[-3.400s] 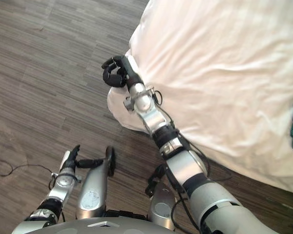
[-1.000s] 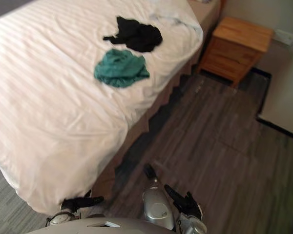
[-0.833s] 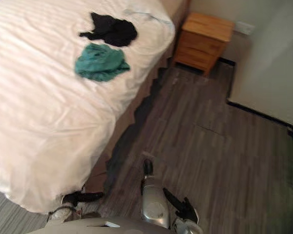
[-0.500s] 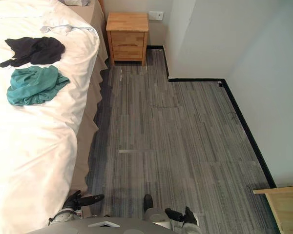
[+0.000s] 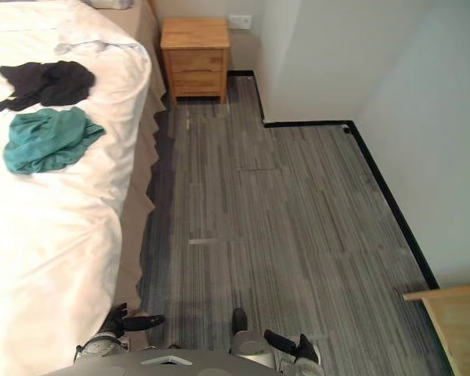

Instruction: Tidy up the quilt and then pick up the clothes from the bed and put them into the laundry hamper

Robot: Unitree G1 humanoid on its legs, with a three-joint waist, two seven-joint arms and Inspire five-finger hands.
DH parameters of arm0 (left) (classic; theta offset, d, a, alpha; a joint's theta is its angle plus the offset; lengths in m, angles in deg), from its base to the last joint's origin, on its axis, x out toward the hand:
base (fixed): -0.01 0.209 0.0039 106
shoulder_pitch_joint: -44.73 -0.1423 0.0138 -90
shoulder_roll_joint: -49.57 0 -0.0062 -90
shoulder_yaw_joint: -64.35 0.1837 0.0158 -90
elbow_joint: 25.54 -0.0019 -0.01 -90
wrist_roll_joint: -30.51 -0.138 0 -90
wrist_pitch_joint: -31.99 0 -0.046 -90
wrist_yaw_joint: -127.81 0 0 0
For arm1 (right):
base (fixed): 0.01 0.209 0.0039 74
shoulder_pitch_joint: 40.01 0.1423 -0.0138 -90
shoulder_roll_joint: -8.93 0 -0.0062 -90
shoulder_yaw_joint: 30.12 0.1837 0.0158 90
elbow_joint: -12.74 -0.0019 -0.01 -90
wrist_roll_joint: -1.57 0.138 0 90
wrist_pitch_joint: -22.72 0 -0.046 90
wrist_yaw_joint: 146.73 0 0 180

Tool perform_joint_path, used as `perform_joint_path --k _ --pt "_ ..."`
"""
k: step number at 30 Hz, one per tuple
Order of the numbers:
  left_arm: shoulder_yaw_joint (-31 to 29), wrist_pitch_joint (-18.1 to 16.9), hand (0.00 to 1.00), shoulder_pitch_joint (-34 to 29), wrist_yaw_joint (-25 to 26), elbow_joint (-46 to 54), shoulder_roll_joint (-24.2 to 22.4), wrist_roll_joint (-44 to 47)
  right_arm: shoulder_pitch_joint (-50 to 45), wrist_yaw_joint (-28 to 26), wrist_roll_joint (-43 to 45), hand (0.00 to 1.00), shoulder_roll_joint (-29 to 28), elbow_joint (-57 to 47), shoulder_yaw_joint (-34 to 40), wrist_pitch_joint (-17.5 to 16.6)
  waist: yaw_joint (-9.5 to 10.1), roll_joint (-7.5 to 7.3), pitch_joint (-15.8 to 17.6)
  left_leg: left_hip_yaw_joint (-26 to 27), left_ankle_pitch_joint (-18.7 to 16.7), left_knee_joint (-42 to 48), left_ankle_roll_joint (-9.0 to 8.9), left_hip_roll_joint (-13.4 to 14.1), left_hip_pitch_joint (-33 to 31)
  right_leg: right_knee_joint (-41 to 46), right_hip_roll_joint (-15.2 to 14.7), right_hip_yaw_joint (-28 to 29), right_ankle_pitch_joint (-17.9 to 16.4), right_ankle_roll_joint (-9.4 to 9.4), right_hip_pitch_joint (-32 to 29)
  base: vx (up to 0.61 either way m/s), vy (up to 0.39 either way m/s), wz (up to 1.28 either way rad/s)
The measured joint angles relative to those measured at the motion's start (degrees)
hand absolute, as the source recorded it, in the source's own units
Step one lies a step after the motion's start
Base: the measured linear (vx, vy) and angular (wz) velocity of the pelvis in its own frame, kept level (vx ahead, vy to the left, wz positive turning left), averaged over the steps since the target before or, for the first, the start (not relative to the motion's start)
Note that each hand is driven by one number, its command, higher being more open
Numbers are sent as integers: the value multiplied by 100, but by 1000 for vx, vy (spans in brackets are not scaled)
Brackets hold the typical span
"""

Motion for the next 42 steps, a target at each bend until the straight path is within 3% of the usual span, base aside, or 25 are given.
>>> perform_joint_path --k 2,4,6,7,8,10,11,14,16,19,21,22,23,24,26,28,31,33,35,37,38,39,40,41,42 --pt "121 -6 100 -20 115 -4 149 -281 23 83 9 100 -50 -98 -9 -85 -40 -15 47 -53 -7 106 -26 34 81 223 17 -22 77 103 -115 22 -36 -89" --pt "135 -40 100 1 180 3 84 -343 36 86 129 100 3 -100 34 -142 -85 174 140 -105 -90 124 -160 149 196 239 158 110 -38 131 -115 21 -128 -56" --pt "104 -49 100 -43 221 56 43 -471 37 85 166 100 1 -95 81 -151 -124 201 216 -157 -338 920 -529 449 141 409 193 48 -323 101 -37 7 -118 -47" --pt "104 -55 100 -122 231 97 26 -471 24 88 152 100 19 -64 -28 -171 -96 156 236 -410 -434 2234 -656 873 -184 279 277 35 -391 86 189 21 -146 -56" --pt "107 -58 100 -209 227 103 5 -469 18 88 141 100 49 -62 -115 -175 -72 173 239 -546 -369 2824 -563 1093 -380 140 338 28 -389 84 326 36 -204 -64" --pt "72 -108 100 -321 195 238 8 -412 27 101 98 100 208 -38 -443 -177 37 247 284 -1165 286 4354 52 1553 -979 -112 551 70 -394 72 623 119 -207 -69" --pt "-25 -145 100 -328 185 256 4 -302 43 112 88 100 217 -20 -608 -176 121 171 341 -1571 741 4945 -12 1588 -1317 -182 590 296 -436 0 770 207 -159 -72" --pt "-172 -285 100 -305 210 440 -57 -141 311 195 -215 100 271 103 -600 -165 300 134 379 -1625 -165 4938 -123 1109 -1953 -230 441 812 -487 -77 799 270 -121 -69" --pt "-178 -310 100 -302 217 530 -60 -26 458 179 -398 100 274 169 -599 -164 385 98 402 -1353 -295 3910 -69 810 -2156 -361 326 915 -547 13 947 278 -38 -49" --pt "-180 -345 100 -269 266 548 -95 -18 489 167 -566 100 243 144 -571 -165 458 84 408 -1081 270 1373 -76 326 -2234 -561 215 847 -725 280 1307 378 1 -11" --pt "-279 -350 100 -273 271 542 -90 34 492 169 -573 100 202 135 -548 -165 566 3 400 -1053 1061 812 158 231 -2328 -625 154 825 -888 534 1540 522 52 -5" --pt "-338 -347 100 -234 260 545 -31 58 463 168 -583 100 128 145 -528 -163 602 -100 344 -1039 1232 899 578 68 -2354 -606 -7 799 -1009 684 1642 573 46 6" --pt "-343 -345 100 -182 259 534 -7 58 474 154 -598 100 80 144 -512 -162 575 -215 364 -1042 1154 1026 680 -5 -2359 -600 -103 775 -1000 723 1684 715 57 22" --pt "-541 -318 100 -122 269 453 38 89 476 47 -792 100 -29 155 -445 -157 625 -357 424 -1042 730 1559 797 28 -2340 -234 -246 833 -800 1048 1718 590 57 16" --pt "-649 -242 100 -128 274 286 57 215 427 10 -806 100 -62 155 -328 -153 616 -403 401 -1000 443 1830 709 8 -2133 890 -337 855 -743 1134 1509 619 122 20" --pt "-550 -214 100 -228 267 197 50 212 277 50 -819 100 -71 152 -121 -154 577 -372 367 -1179 75 1252 649 -175 -1377 3121 -670 943 -505 1319 840 569 132 52" --pt "-487 -114 100 -227 296 175 160 215 226 7 -841 100 -168 26 95 -169 376 -415 396 -1702 -150 785 642 -391 -444 5461 -910 979 -809 925 -249 538 -35 83" --pt "-326 -112 100 -167 304 176 163 212 250 1 -913 100 -162 -127 31 -216 255 -321 431 -1986 -150 496 640 -341 -14 5431 -793 738 -1188 629 -561 503 -141 91" --pt "-82 -117 100 128 304 193 57 211 305 -20 -943 100 -70 -335 -19 -213 158 -118 534 -2396 -175 389 597 -80 411 3975 -454 565 -1501 258 -1069 486 -283 116" --pt "0 -134 100 193 305 221 11 202 355 -32 -999 100 -36 -376 -98 -215 117 -46 555 -2513 -193 380 565 59 477 2811 -286 732 -1350 383 -1270 386 -382 93" --pt "10 -174 100 239 295 289 -4 178 394 -62 -1026 100 -44 -470 -165 -217 14 -78 526 -2585 -305 332 373 166 525 1127 -238 1083 -797 610 -1419 397 -441 104" --pt "7 -207 100 241 296 305 -2 178 430 -67 -1026 100 -53 -467 -187 -215 -18 -111 518 -2584 -386 250 236 196 613 701 -265 1269 -650 731 -1490 513 -567 117" --pt "1 -243 100 244 290 258 -59 177 482 -127 -1024 100 -29 -469 -209 -217 -28 -135 528 -2619 -579 47 -73 305 922 776 -213 1543 125 853 -1580 704 -828 56" --pt "-11 -247 100 102 240 56 -362 174 678 -157 -1234 100 71 -404 -219 -207 95 81 558 -2682 -339 897 -21 582 856 2035 35 1841 -266 457 -1821 690 -837 54" --pt "-193 -234 100 32 218 94 -500 213 654 -147 -1254 100 114 -392 -186 -187 88 195 570 -2872 -117 2040 -69 825 398 2166 37 1652 -569 368 -1601 753 -915 50"
